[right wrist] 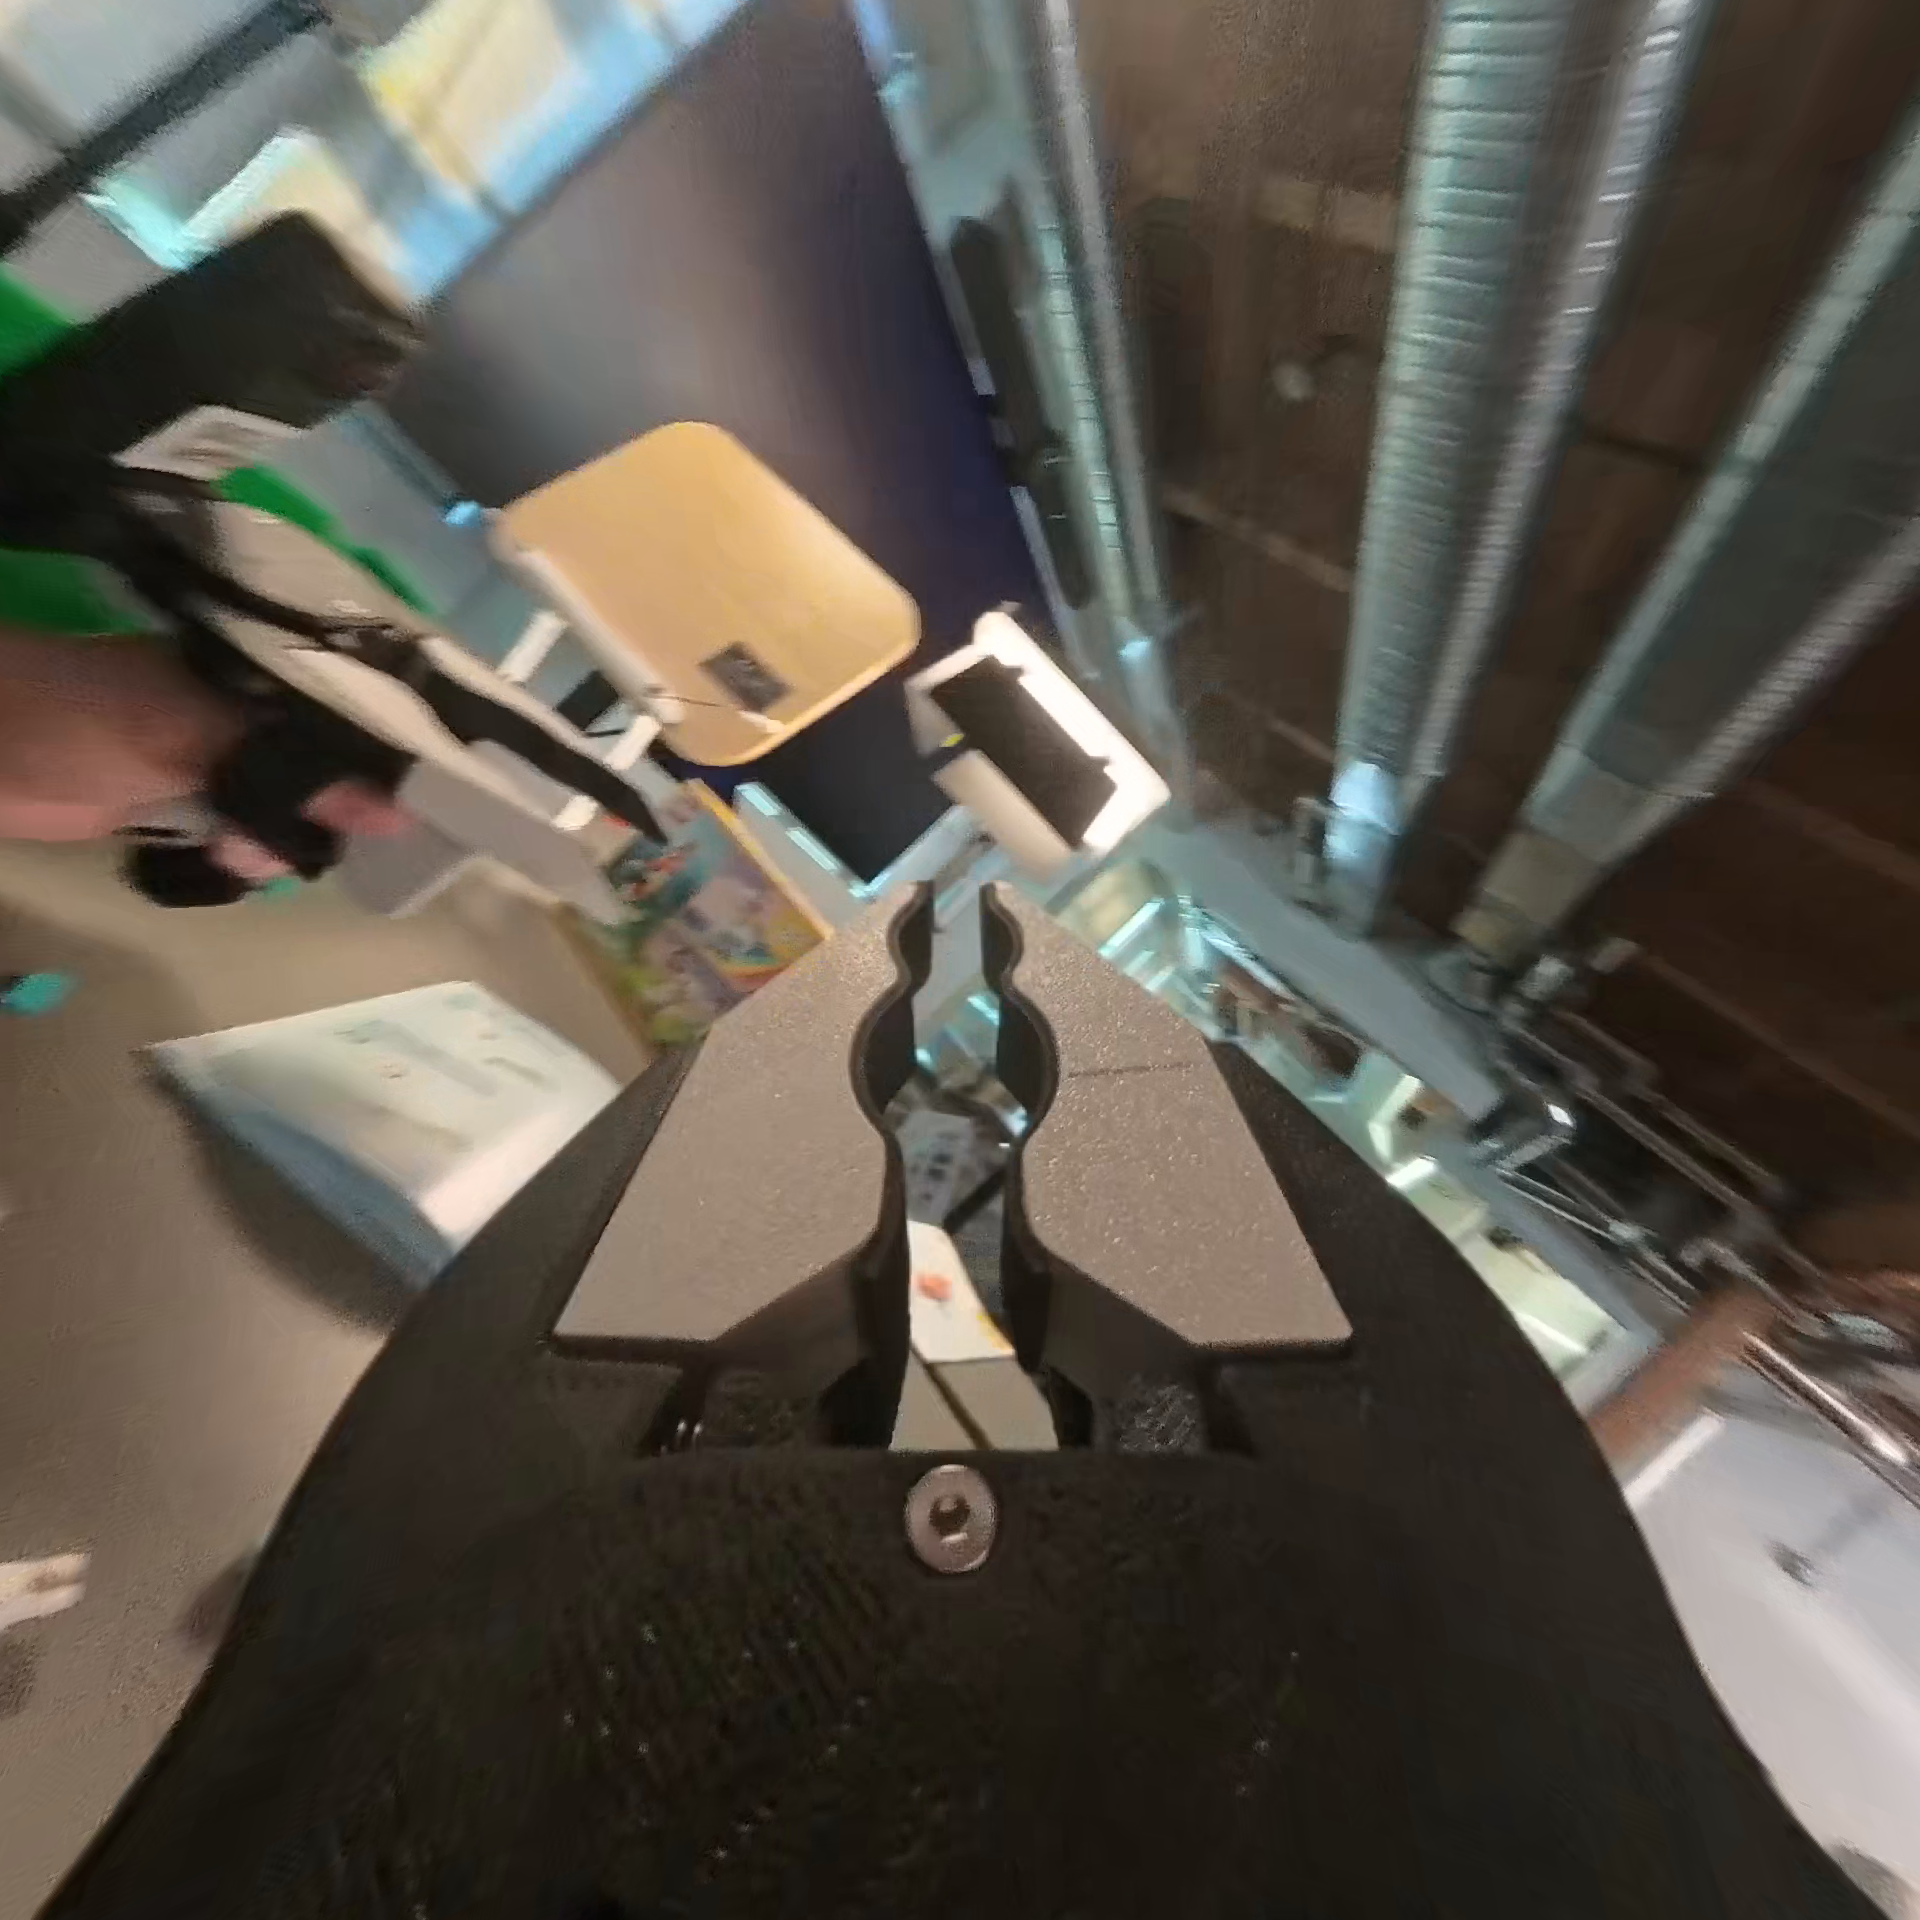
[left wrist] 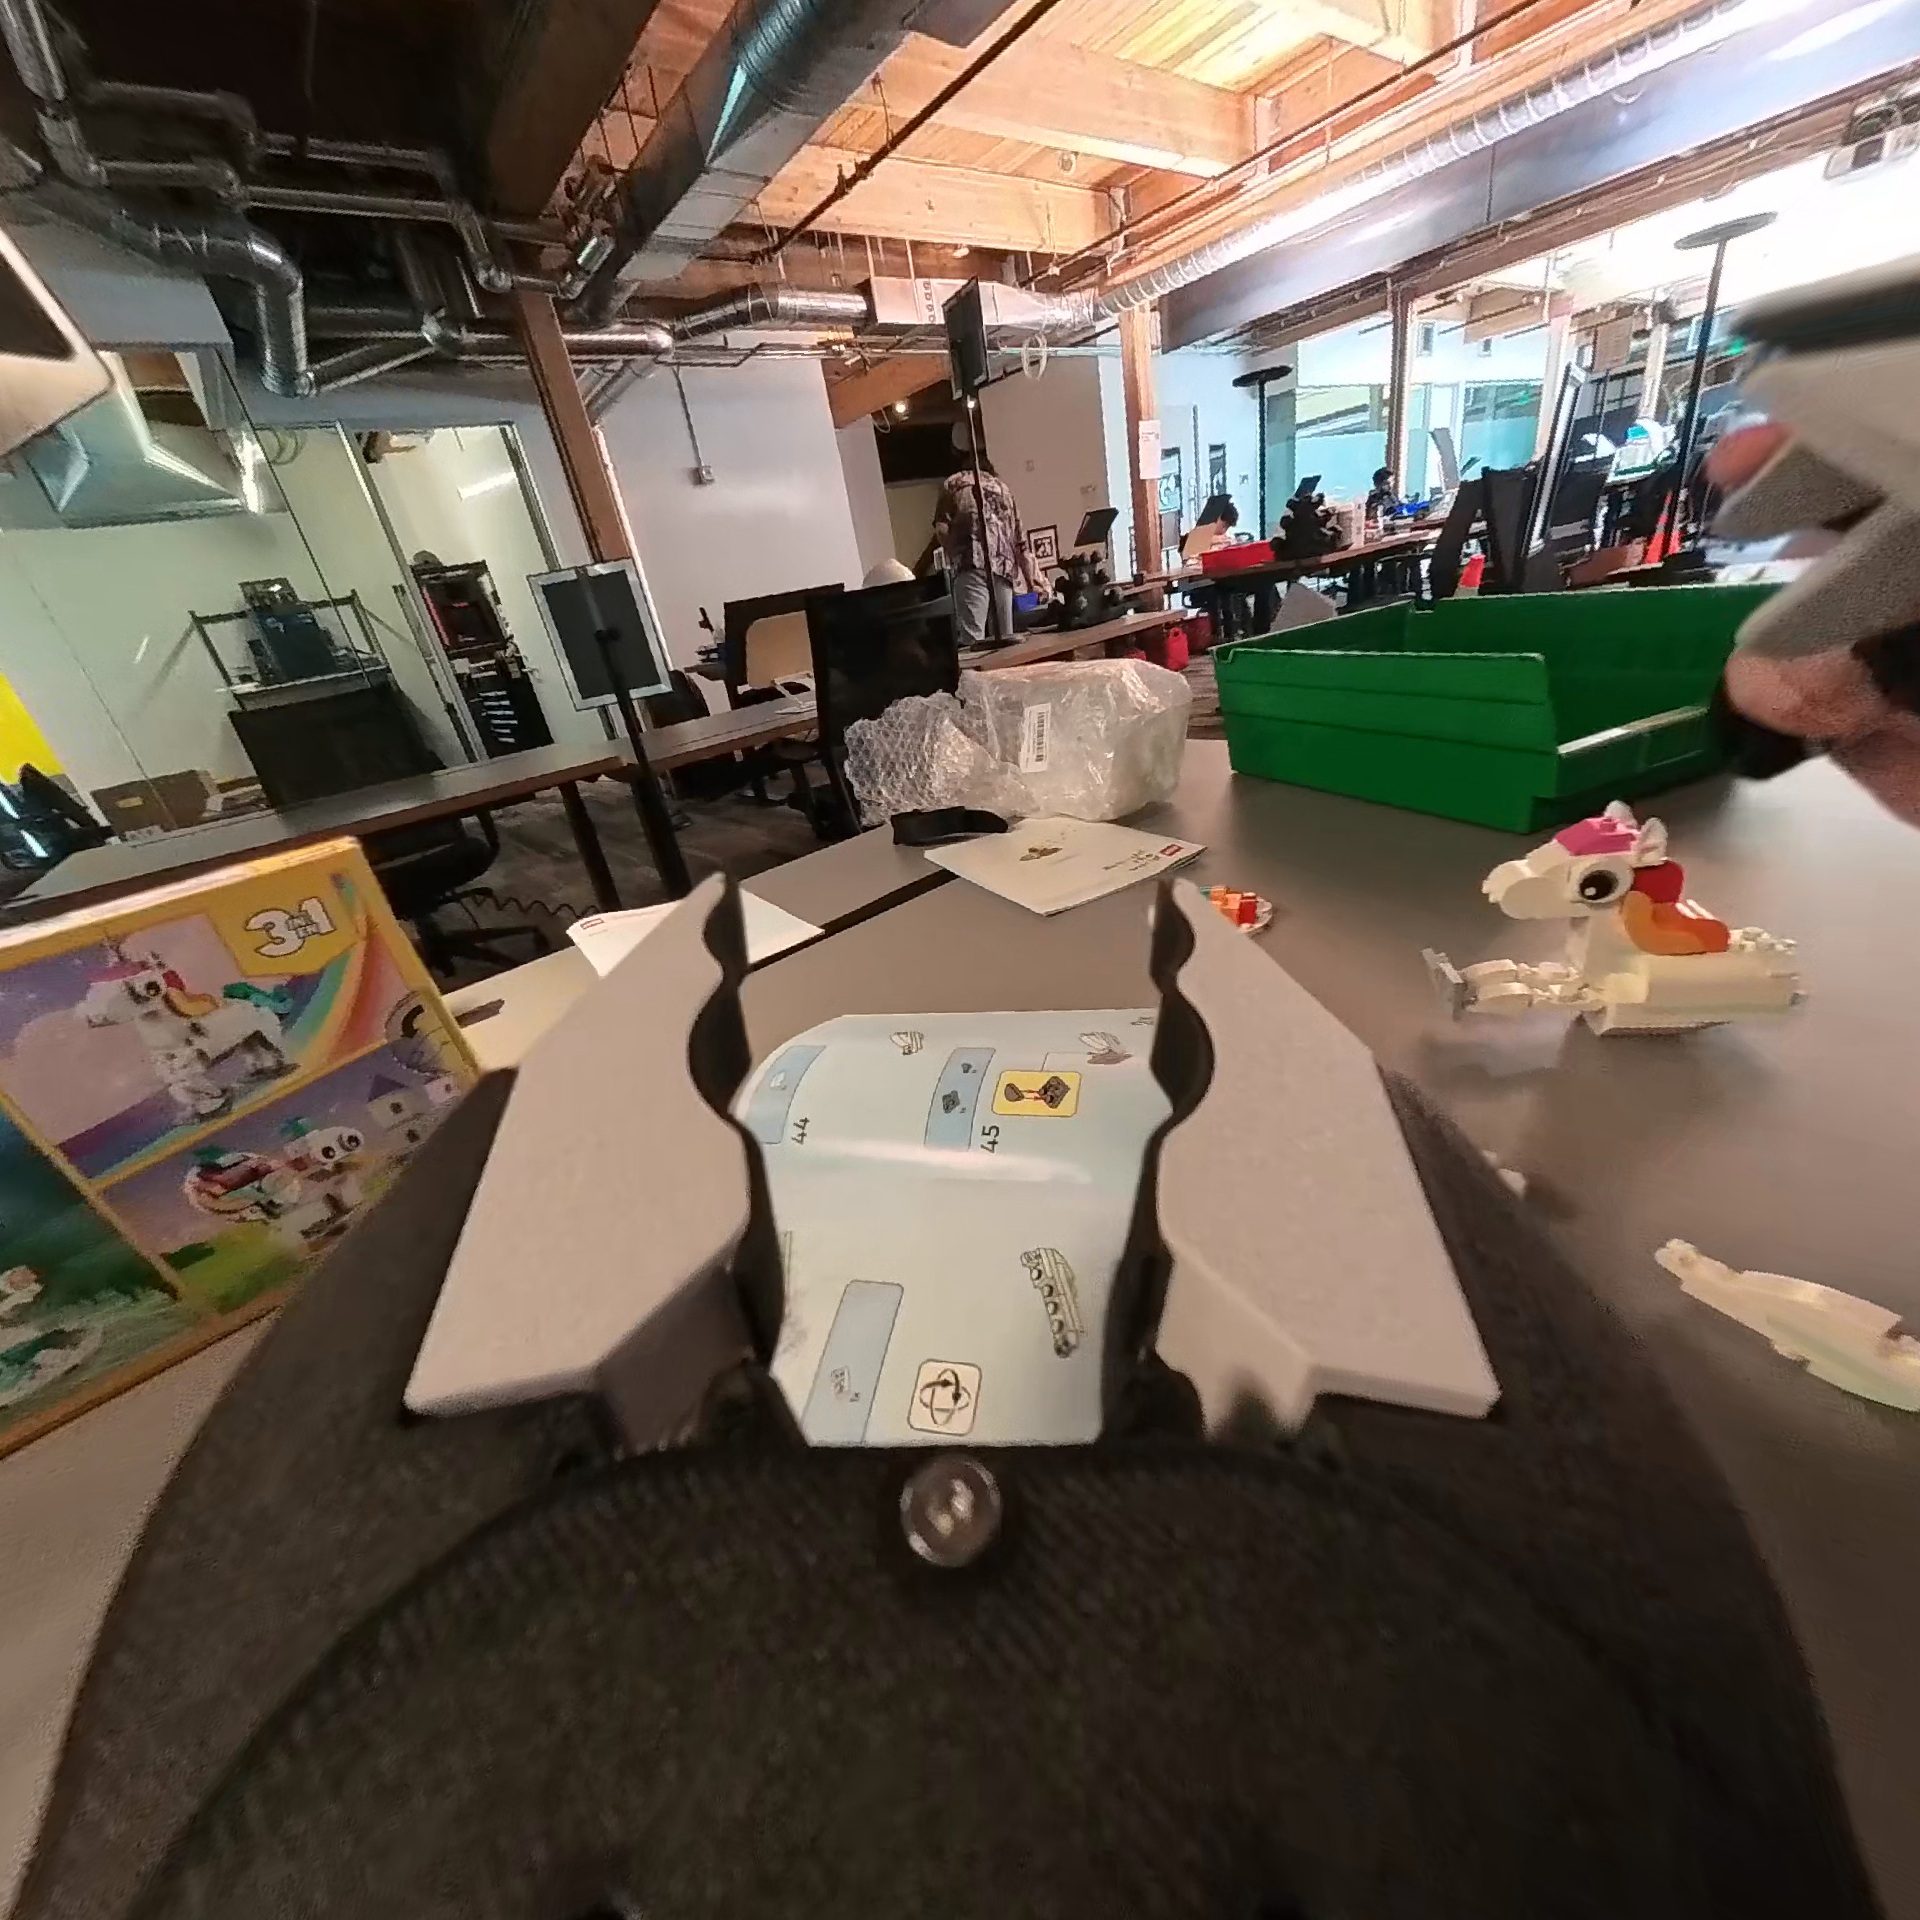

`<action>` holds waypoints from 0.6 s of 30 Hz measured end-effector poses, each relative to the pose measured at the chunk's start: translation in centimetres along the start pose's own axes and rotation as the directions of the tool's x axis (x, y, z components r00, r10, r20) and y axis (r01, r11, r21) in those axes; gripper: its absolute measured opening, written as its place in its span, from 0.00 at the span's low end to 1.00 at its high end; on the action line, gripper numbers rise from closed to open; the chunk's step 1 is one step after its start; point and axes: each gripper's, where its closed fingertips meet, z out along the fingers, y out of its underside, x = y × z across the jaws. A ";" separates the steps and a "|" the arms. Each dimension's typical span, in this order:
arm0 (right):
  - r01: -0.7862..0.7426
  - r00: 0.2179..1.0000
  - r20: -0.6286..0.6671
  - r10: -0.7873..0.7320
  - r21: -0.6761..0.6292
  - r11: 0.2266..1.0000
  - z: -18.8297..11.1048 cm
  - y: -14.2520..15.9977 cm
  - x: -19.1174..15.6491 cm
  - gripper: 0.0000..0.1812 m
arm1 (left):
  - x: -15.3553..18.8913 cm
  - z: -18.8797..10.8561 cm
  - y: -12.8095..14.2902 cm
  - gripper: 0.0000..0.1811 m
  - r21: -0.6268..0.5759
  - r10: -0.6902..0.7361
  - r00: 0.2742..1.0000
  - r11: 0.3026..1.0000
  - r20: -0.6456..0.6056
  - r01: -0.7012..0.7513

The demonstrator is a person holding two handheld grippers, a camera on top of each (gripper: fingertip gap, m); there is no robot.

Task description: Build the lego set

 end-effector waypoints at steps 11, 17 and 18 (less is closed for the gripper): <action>-0.095 0.987 0.123 0.107 -0.096 0.991 -1.6 1.7 -2.8 0.04 | 8.0 -4.8 4.6 0.36 -0.544 -0.228 0.962 0.832 -0.151 0.112; -0.210 0.971 0.085 0.225 -0.156 0.965 -4.2 2.1 -3.3 0.04 | 11.8 -8.3 9.2 0.31 -0.711 -0.288 0.953 0.690 -0.097 0.136; -0.213 0.972 0.068 0.226 -0.161 0.964 -4.6 2.2 -3.2 0.04 | 11.8 -8.4 9.8 0.30 -0.726 -0.282 0.956 0.674 -0.083 0.136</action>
